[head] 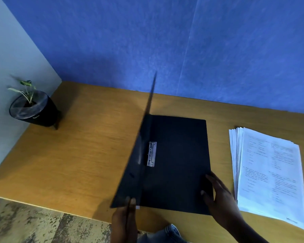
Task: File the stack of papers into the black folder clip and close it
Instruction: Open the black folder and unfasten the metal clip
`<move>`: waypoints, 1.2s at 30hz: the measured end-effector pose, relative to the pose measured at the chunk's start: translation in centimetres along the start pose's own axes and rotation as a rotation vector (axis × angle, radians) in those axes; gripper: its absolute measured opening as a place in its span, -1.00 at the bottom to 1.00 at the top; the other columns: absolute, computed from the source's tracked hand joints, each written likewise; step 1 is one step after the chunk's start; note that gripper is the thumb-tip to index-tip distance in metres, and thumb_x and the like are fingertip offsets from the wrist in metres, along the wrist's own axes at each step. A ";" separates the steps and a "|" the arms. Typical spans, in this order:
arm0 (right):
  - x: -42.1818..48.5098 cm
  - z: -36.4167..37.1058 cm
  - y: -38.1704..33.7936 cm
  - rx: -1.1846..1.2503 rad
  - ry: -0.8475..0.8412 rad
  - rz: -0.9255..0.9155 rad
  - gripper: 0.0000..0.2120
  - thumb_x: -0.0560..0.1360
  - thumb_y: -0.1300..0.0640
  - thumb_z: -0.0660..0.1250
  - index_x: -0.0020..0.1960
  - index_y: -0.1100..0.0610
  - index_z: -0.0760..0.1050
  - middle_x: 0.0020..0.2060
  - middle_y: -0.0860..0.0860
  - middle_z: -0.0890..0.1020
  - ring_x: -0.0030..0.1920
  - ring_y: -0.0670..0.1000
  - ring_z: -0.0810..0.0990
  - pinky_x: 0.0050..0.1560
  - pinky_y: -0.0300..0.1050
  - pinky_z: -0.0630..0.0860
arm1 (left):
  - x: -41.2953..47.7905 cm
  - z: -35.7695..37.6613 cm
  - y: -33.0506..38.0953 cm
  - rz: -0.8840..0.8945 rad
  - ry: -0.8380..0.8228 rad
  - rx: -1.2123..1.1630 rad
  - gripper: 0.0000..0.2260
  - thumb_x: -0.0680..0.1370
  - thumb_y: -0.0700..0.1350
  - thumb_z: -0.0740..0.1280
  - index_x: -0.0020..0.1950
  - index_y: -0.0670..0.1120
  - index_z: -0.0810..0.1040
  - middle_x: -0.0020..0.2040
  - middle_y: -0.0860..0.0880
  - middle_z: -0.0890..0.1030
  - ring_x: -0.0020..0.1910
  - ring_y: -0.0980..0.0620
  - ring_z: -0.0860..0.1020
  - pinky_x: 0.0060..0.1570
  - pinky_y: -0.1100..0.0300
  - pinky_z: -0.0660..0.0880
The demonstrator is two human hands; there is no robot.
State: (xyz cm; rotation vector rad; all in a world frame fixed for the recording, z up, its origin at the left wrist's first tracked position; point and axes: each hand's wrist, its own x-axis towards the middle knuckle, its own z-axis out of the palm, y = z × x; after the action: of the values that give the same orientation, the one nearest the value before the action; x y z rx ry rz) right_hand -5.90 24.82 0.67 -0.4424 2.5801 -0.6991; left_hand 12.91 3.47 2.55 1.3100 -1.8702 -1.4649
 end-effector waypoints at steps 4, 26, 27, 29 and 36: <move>0.1 0.3 -0.2 -0.061 -0.017 -0.006 -0.39 0.51 0.03 0.35 0.50 0.06 0.24 0.52 -0.04 0.27 0.49 0.03 0.26 0.41 0.00 0.32 | 1.4 -1.9 -1.1 -0.148 -0.054 -0.058 -0.33 0.48 0.32 0.25 -0.09 -0.35 0.61 -0.29 -0.15 0.60 -0.23 -0.15 0.57 -0.05 0.11 0.58; 0.2 -0.3 -1.7 -0.389 -0.107 -0.074 -0.37 0.54 -0.10 0.25 0.53 0.06 0.17 0.56 -0.04 0.12 0.56 -0.04 0.09 0.46 -0.06 0.24 | 3.8 0.1 2.0 -0.167 -0.218 0.203 -0.71 0.53 -0.02 0.42 -0.35 -0.11 0.56 -0.47 -0.07 0.63 -0.50 0.01 0.61 -0.34 -0.08 0.64; 0.3 -0.5 -1.7 -0.398 -0.115 -0.081 -0.37 0.54 -0.10 0.24 0.54 0.06 0.16 0.57 -0.03 0.12 0.56 -0.04 0.08 0.46 -0.07 0.23 | 4.8 0.6 2.7 -0.084 -0.272 0.267 -0.74 0.53 0.01 0.42 -0.32 -0.06 0.56 -0.45 -0.03 0.63 -0.47 0.06 0.62 -0.34 -0.02 0.63; 0.5 -0.8 -1.7 -0.410 -0.135 -0.085 -0.36 0.55 -0.11 0.23 0.54 0.06 0.14 0.57 -0.03 0.10 0.56 -0.03 0.08 0.46 -0.06 0.24 | 7.1 1.8 3.9 0.056 -0.319 0.395 -0.82 0.51 0.05 0.42 -0.25 0.02 0.56 -0.40 0.07 0.62 -0.40 0.18 0.60 -0.35 0.14 0.58; 0.7 -1.5 -1.8 -0.375 -0.209 -0.096 -0.26 0.49 -0.14 0.27 0.56 0.06 0.07 0.58 -0.03 0.03 0.57 -0.04 0.01 0.49 -0.08 0.19 | 13.0 4.6 4.6 0.172 -0.402 0.609 -0.93 0.49 -0.08 0.41 -0.05 0.05 0.65 -0.24 0.22 0.61 -0.17 0.17 0.63 -0.12 0.13 0.61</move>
State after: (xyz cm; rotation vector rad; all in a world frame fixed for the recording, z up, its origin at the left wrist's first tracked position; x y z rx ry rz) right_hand -6.93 23.63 2.62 -0.7186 2.5000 -0.1809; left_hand 1.33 -5.40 2.33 1.0964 -2.7715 -1.1715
